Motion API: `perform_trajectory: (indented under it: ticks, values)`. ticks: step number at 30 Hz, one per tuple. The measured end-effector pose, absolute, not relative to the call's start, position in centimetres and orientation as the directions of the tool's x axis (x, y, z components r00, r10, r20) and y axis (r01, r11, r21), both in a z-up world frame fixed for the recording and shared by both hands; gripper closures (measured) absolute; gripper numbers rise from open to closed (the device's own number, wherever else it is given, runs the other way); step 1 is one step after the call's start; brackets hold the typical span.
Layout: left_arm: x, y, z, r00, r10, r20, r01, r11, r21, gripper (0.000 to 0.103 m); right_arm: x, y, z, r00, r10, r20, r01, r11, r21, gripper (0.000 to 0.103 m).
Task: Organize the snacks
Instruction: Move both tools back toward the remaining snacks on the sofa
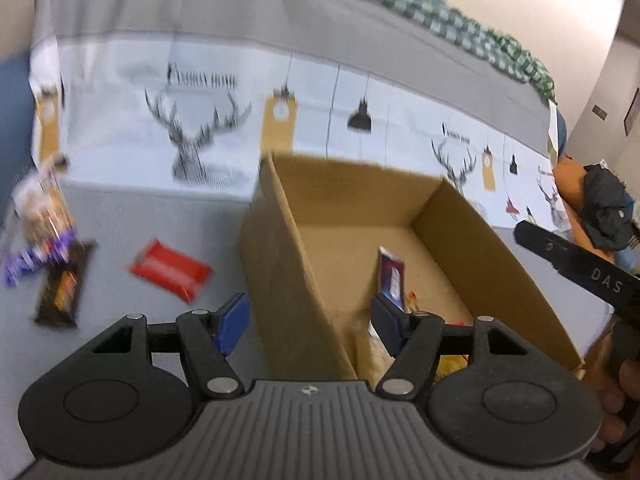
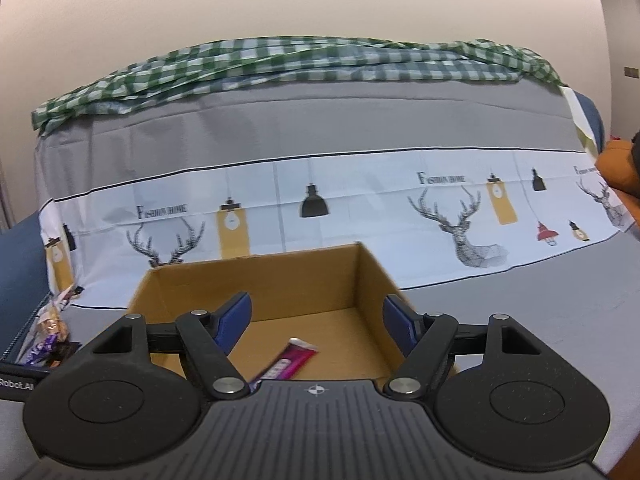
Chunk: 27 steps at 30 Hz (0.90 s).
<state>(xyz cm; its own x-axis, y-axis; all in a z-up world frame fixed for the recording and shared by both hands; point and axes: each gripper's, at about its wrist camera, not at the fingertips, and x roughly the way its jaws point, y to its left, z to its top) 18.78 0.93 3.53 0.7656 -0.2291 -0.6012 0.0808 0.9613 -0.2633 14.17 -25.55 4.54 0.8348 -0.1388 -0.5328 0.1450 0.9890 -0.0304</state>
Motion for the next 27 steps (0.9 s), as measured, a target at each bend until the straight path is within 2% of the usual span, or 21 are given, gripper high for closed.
perform_trajectory:
  ticks: [6, 13, 15, 16, 17, 18, 20, 24, 27]
  values:
    - [18.1, 3.3, 4.3, 0.788, -0.225, -0.573, 0.04, 0.948, -0.316, 0.032, 14.8, -22.1, 4.7, 0.852, -0.098, -0.514, 0.111, 0.994, -0.005, 0.029]
    - [17.5, 6.1, 4.6, 0.757, -0.295, -0.583, 0.055, 0.918, -0.393, 0.035, 15.6, -18.1, 4.2, 0.861, -0.108, -0.498, 0.117, 0.993, -0.013, 0.029]
    - [17.4, 6.7, 4.9, 0.744, -0.334, -0.579, 0.084, 0.906, -0.414, 0.049, 15.9, -17.2, 4.0, 0.859, -0.112, -0.5, 0.124, 0.992, -0.009, 0.029]
    - [17.5, 7.1, 5.1, 0.738, -0.343, -0.581, 0.096, 0.906, -0.413, 0.052, 16.1, -16.8, 3.9, 0.857, -0.111, -0.503, 0.126, 0.992, -0.003, 0.029]
    - [17.6, 7.4, 5.5, 0.739, -0.335, -0.585, 0.1, 0.913, -0.397, 0.061, 16.2, -16.5, 3.9, 0.856, -0.108, -0.506, 0.128, 0.992, 0.005, 0.029]
    - [17.8, 7.8, 5.9, 0.742, -0.316, -0.591, 0.095, 0.923, -0.374, 0.077, 16.2, -16.2, 3.9, 0.855, -0.103, -0.508, 0.127, 0.992, 0.012, 0.029]
    - [18.7, 8.8, 6.8, 0.755, -0.261, -0.602, 0.066, 0.943, -0.327, 0.089, 16.4, -15.8, 3.9, 0.855, -0.077, -0.513, 0.115, 0.992, 0.042, 0.029]
    - [21.4, 12.4, 8.3, 0.787, -0.201, -0.583, -0.009, 0.942, -0.336, 0.092, 16.5, -14.9, 3.9, 0.853, -0.012, -0.522, 0.056, 0.996, 0.069, 0.03]
    - [22.8, 15.5, 7.5, 0.799, -0.178, -0.574, -0.066, 0.923, -0.378, 0.092, 16.6, -14.5, 3.8, 0.844, 0.03, -0.536, 0.015, 0.997, 0.08, 0.044]
